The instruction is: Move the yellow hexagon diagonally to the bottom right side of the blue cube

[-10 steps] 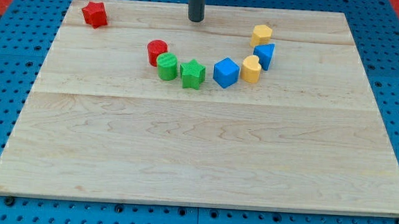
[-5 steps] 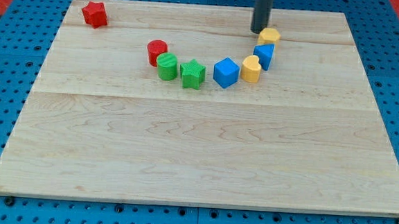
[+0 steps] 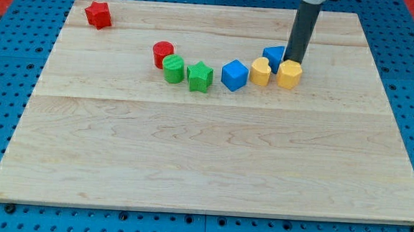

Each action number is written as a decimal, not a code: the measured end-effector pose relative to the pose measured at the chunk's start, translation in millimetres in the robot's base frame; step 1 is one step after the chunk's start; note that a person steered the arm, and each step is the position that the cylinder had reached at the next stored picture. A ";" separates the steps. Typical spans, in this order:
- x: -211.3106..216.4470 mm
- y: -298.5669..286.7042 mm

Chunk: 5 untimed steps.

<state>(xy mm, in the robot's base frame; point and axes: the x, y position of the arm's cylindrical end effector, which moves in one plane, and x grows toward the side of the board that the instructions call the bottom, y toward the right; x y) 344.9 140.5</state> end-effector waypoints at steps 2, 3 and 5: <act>34.2 54.5; 17.0 -28.4; 54.9 -109.2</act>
<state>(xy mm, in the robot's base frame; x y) 399.8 31.3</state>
